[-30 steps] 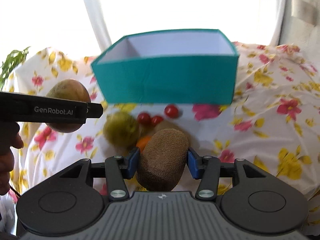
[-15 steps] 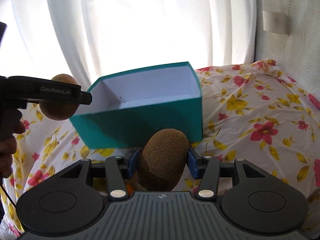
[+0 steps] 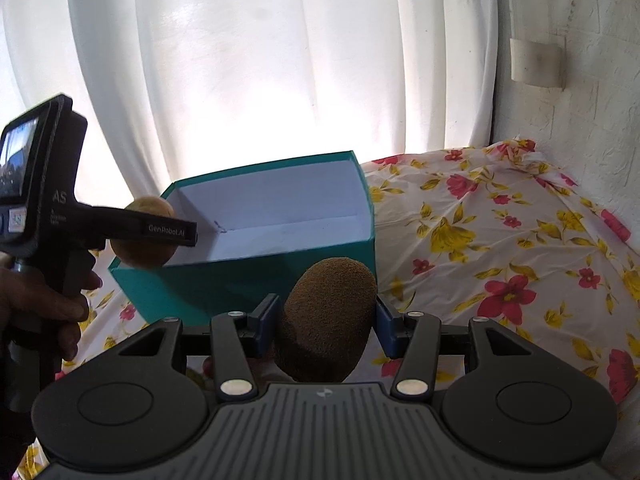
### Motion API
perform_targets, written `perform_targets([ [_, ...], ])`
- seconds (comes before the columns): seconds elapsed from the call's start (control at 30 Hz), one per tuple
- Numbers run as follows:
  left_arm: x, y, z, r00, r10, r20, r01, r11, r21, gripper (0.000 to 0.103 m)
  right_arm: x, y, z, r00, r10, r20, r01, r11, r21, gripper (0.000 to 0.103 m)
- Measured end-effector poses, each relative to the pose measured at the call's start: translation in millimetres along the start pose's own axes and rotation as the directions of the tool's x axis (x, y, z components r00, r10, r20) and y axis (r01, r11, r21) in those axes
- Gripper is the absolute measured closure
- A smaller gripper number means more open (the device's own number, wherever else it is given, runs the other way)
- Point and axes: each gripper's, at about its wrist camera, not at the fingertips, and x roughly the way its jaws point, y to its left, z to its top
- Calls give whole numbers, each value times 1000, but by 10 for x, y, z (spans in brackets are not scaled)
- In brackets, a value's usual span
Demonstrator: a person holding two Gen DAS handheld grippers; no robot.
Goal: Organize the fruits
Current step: 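Release the green apple into the box with the left tool while the right tool releases the kiwi there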
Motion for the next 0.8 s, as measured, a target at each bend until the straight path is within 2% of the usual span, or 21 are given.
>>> perform_targets([
  [0.23,234,-29,69,999,-20,-30,20,1000,-4,26,91,-34,110,1000,-6,9,6,1000,12,54],
  [0.57,646,-12,-19,988,23,-153,-20,1000,19,25,185,-68,230,1000,-7,18,7,1000,11,54],
  [0.63,644,-19,-42,989,32,-144,-28,999,33,25,189,-59,253,1000,-9,24,9,1000,3,54],
  [0.73,613,-4,-29,991,11,-137,-7,1000,26,23,211,-49,300,1000,-10,30,10,1000,-7,54],
  [0.8,525,23,-3,994,-8,-106,9,1000,9,14,235,-32,331,999,-7,32,8,1000,-15,54],
])
